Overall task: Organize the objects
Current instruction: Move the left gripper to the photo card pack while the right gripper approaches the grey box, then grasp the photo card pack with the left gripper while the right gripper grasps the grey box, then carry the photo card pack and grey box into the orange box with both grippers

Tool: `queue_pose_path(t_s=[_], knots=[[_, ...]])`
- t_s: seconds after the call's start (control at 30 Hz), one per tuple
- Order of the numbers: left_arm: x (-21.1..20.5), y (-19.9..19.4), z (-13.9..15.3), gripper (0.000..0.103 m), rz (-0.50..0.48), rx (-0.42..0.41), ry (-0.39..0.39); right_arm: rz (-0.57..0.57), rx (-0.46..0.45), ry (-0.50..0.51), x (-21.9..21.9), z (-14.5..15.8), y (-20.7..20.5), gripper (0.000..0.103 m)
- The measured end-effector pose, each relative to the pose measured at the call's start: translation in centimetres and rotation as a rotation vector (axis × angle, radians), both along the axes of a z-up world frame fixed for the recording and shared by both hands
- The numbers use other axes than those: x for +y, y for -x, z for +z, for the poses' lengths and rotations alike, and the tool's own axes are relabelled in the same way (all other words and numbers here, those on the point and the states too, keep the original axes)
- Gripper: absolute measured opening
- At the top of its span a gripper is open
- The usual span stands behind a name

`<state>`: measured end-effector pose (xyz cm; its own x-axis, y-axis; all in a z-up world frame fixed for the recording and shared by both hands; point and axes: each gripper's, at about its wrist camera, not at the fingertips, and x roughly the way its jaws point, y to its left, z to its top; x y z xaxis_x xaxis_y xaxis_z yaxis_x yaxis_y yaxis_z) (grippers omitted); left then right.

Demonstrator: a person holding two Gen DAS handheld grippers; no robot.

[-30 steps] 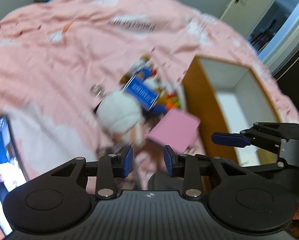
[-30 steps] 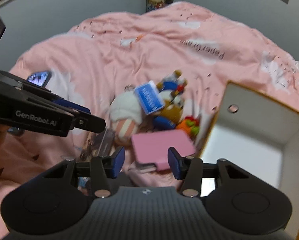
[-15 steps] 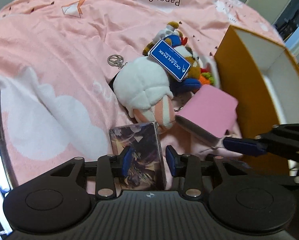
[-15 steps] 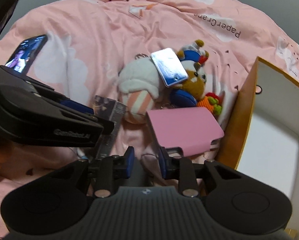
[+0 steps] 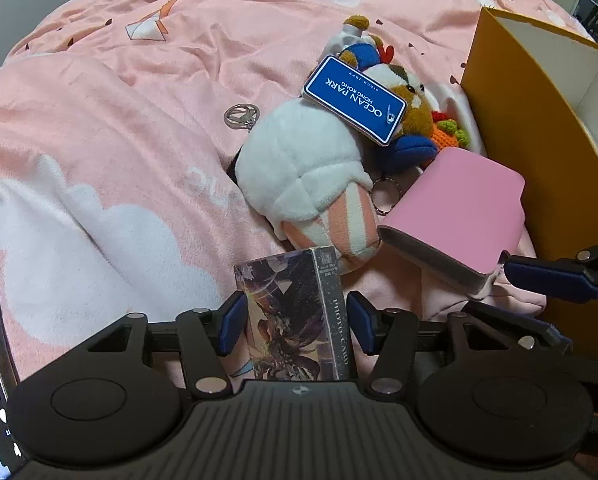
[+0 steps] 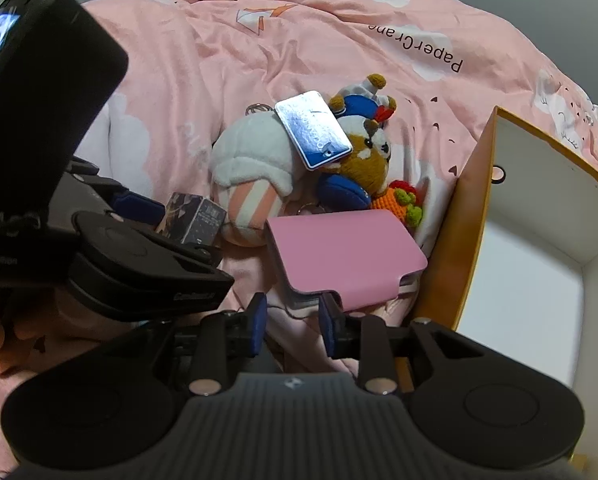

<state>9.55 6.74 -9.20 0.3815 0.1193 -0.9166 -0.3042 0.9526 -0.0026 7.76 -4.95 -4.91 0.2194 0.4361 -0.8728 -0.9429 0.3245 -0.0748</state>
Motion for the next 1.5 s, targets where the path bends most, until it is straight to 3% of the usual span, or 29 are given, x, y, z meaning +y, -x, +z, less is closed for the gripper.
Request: queue_pose_path(t_s=[0.17,0.3,0.4,0.47,0.77,0.97,1.13,1.23,1.4,1.5], knots=[[0.4,0.9,0.9,0.042,-0.017,-0.013,0.026,0.024,-0.008,0.004,-0.4,0.5,0.3,0.031],[1.2,1.7,1.8,0.033,-0.014,-0.019,0.068,0.051,0.056,0.003,-0.7,1.0,0.5,0.035],[2.2,2.3,2.3,0.029,0.003,-0.024,0.107,0.093,0.128,0.011,-0.6,1.3,1.0,0.039],[2.7,2.6,2.5,0.028,0.013,-0.028,0.126,0.129,0.163,0.042,-0.4,1.0,1.7,0.051],[3.3,3.3,2.6,0.028,0.021,-0.050,0.157,0.192,0.118,0.225,1.9,-2.6,4.0,0.071],[3.4,3.4,2.5,0.028,0.023,-0.055,0.160,0.176,0.093,0.253,2.4,-4.0,4.2,0.068],[3.3,3.5,2.6,0.027,0.022,-0.061,0.160,0.163,0.064,0.188,1.3,-2.1,4.1,0.046],[3.2,3.7,3.0,0.027,0.024,-0.069,0.162,0.137,0.069,0.123,0.4,-0.5,3.4,0.040],[2.8,4.0,4.7,0.026,0.005,-0.117,0.160,0.059,0.127,-0.034,-1.0,3.1,1.5,0.039],[2.9,4.1,6.3,0.026,-0.010,-0.164,0.200,0.000,0.185,-0.145,-2.2,5.4,-0.2,0.039]])
